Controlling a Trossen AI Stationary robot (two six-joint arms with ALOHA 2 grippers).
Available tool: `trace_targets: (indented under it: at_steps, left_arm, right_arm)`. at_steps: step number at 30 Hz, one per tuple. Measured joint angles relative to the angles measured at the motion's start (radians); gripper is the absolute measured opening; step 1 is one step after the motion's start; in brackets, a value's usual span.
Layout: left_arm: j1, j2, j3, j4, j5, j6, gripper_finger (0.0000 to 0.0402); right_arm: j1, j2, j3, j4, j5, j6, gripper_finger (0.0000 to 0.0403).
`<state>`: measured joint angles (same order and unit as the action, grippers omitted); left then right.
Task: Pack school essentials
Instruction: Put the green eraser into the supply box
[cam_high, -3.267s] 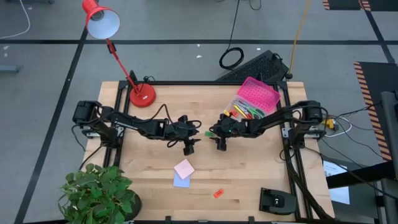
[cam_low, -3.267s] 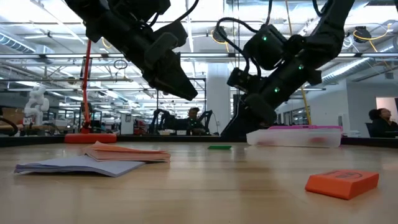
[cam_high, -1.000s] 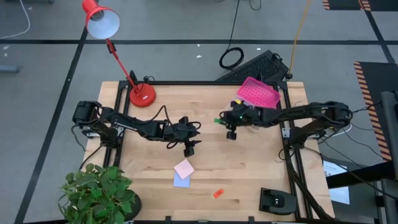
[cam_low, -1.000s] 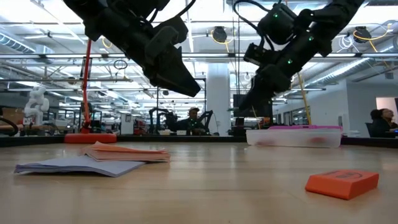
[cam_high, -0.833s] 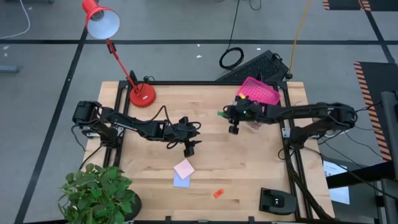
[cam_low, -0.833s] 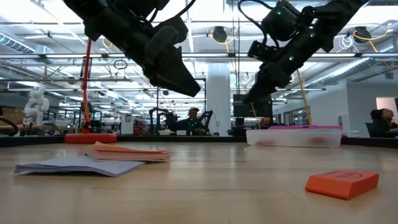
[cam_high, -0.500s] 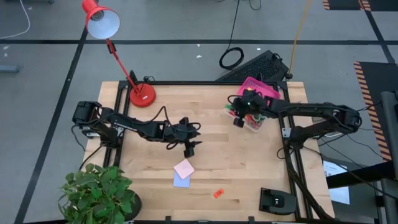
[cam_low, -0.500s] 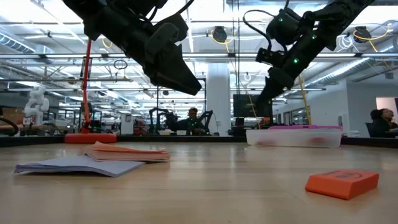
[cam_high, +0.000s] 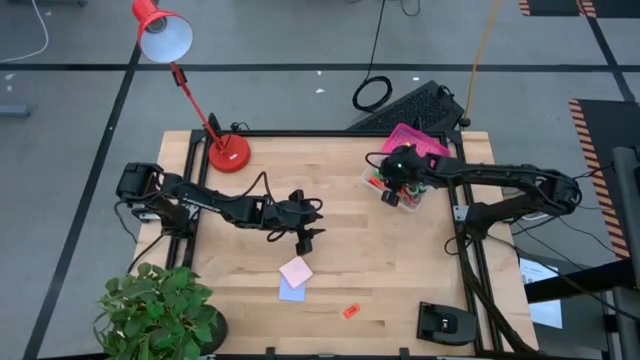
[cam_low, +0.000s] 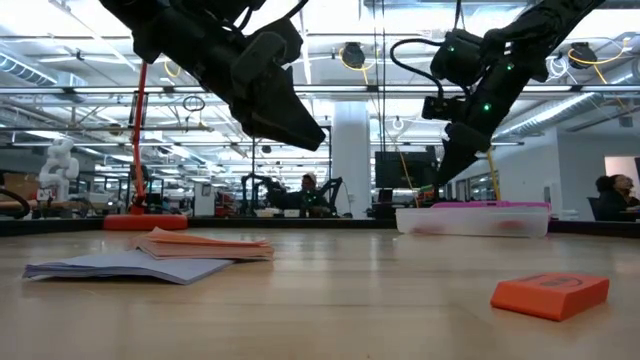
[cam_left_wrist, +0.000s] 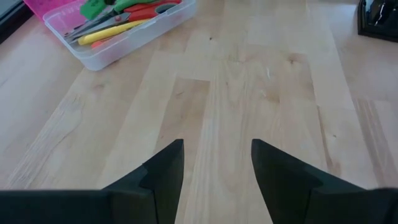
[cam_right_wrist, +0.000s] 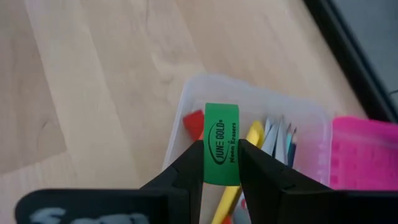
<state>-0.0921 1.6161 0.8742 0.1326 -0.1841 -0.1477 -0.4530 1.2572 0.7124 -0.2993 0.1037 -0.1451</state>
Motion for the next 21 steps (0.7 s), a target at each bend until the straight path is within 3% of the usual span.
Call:
trace_targets:
  at_steps: [9, 21]
  left_arm:
    - [0.0, 0.0, 0.0, 0.0, 0.0, -0.008, 0.0191]
    - [0.0, 0.0, 0.0, 0.015, 0.0, -0.012, 0.0191]
  right_arm:
    - [0.0, 0.0, -0.001, -0.112, 0.0, 0.029, 0.0082]
    - [0.0, 0.0, -0.024, -0.132, 0.0, 0.064, 0.0082]
